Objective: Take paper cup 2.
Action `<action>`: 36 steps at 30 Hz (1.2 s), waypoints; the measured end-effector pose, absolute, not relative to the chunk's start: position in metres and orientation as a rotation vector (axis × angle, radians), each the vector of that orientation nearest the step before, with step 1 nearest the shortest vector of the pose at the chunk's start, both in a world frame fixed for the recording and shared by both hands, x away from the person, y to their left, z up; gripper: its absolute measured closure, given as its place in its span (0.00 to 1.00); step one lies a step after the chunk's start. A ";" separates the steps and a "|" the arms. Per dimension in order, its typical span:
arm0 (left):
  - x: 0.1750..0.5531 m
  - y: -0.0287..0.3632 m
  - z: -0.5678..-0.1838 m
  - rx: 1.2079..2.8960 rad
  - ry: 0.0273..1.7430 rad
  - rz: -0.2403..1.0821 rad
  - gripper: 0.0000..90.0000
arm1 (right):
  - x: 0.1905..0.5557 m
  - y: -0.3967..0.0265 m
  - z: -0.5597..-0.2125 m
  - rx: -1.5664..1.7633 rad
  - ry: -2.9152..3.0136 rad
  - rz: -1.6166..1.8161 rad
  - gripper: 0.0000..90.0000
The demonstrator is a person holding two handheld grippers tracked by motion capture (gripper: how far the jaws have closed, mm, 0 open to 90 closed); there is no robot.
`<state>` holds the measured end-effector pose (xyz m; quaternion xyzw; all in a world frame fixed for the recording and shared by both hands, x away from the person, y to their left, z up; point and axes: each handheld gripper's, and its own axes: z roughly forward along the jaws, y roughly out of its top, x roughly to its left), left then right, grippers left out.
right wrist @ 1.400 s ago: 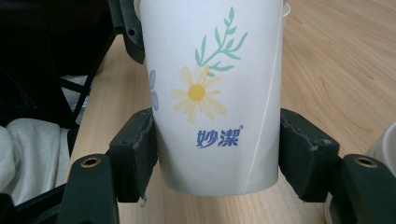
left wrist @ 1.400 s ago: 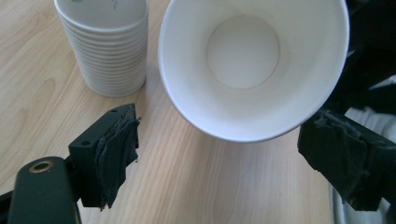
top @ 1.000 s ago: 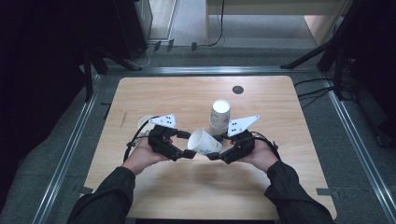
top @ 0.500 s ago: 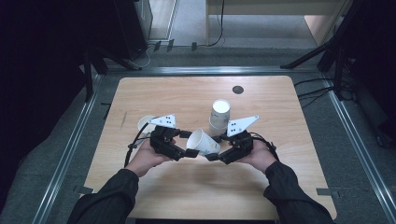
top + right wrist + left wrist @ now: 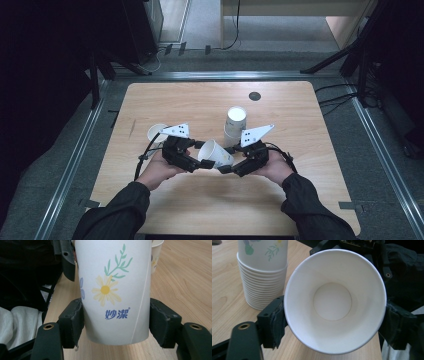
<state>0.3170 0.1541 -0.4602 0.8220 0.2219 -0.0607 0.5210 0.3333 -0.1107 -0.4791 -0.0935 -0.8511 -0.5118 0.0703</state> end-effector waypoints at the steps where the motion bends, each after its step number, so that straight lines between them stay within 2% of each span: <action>1: 0.317 0.155 -0.460 1.970 0.534 -0.151 0.22 | 0.333 -0.111 -0.479 -0.281 -2.561 -1.540 0.38; 36: 0.317 0.156 -0.461 1.949 0.550 -0.135 0.26 | 0.333 -0.109 -0.479 -0.299 -2.567 -1.526 0.37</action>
